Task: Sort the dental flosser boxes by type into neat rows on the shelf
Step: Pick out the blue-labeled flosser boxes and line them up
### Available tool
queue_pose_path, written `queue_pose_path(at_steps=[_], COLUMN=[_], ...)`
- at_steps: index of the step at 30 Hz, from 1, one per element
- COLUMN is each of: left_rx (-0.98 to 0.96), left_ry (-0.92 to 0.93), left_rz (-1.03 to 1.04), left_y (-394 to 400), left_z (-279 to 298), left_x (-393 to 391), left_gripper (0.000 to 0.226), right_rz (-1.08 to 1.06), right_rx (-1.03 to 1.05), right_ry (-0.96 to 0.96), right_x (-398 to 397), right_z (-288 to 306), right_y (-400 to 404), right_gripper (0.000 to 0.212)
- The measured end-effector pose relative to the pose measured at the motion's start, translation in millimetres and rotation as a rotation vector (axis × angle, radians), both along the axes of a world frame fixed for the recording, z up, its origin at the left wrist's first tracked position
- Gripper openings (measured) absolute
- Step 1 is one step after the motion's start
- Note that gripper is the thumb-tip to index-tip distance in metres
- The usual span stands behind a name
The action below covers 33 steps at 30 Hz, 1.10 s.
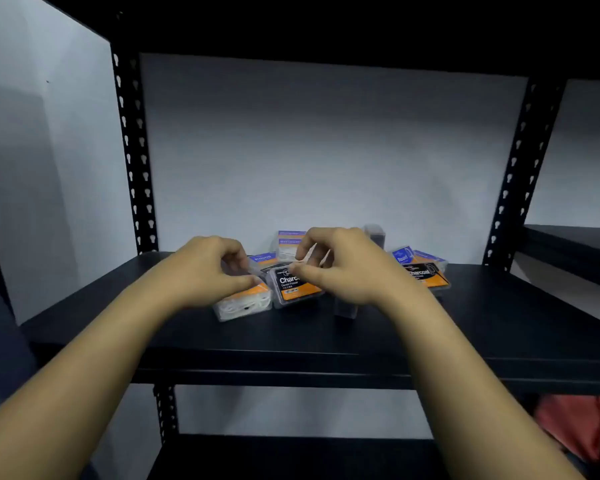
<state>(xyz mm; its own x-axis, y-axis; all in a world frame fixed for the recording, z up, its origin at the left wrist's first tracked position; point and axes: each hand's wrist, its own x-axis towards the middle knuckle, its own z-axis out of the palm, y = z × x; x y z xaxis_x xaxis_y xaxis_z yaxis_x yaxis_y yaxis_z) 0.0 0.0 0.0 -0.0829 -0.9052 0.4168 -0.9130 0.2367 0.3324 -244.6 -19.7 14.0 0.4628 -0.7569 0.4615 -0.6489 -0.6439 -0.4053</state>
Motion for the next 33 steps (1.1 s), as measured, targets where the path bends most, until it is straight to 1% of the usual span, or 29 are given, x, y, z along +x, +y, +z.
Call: queue_pose_path(at_steps=[2, 5, 8, 10, 12, 15, 18, 20, 23, 25, 28, 31, 33], left_rx=[0.027, 0.061, 0.145, 0.215, 0.279, 0.331, 0.351, 0.34, 0.29, 0.258, 0.211, 0.144, 0.131], left_ry=[0.051, 0.11, 0.11, 0.082, 0.094, 0.134, 0.176, 0.194, 0.185, 0.162, 0.142, 0.129, 0.164], left_rz=[0.044, 0.076, 0.08, 0.087, 0.076, 0.061, 0.048, 0.043, 0.048, 0.048, 0.046, 0.036, 0.005], left_y=[-1.0, -9.0, -14.2, -18.7, -22.7, -29.2, -31.0, -30.3, -29.7, -30.6, -34.3, -40.5, -42.1], left_z=[-3.5, -14.5, -23.4, -27.9, -28.3, -28.8, -28.5, -25.1, -19.8, -17.0, -15.6, -19.3, -23.9], left_x=[13.8, 33.7, 35.2, 32.6, 31.2, 37.9, 51.2, 58.1, 67.9, 73.4, 83.4, 94.9, 101.7], left_gripper=[0.028, 0.039, 0.062, 0.074, 0.072, 0.06, 0.063, 0.065, 0.055, 0.056, 0.058, 0.061, 0.061], right_rz=[0.021, 0.055, 0.022, -0.03, -0.095, -0.172, -0.194, -0.215, -0.242, -0.248, -0.256, -0.236, -0.219], right_rx=[-0.002, -0.047, -0.143, -0.16, -0.129, -0.036, 0.036, 0.05, 0.061, 0.041, 0.007, -0.014, 0.001], right_ry=[-0.053, -0.023, 0.042, 0.121, 0.199, 0.288, 0.404, 0.428, 0.436, 0.437, 0.489, 0.684, 0.817], right_x=[14.1, 36.4, 55.9, 70.7, 82.5, 90.7, 89.9, 89.0, 98.1, 107.3, 122.5, 136.8, 143.0], right_z=[-8.2, -24.1, -20.4, -16.1, -11.2, -7.5, -8.1, -7.4, -2.9, 1.3, 8.0, 12.1, 17.2], right_y=[-0.5, -6.7, -15.4, -24.4, -37.3, -56.0, -74.1, -81.9, -92.2, -100.0, -111.5, -126.1, -133.0], right_gripper=[0.027, 0.02, 0.023, 0.026, 0.028, 0.041, 0.029, 0.026, 0.022, 0.021, 0.027, 0.039, 0.05])
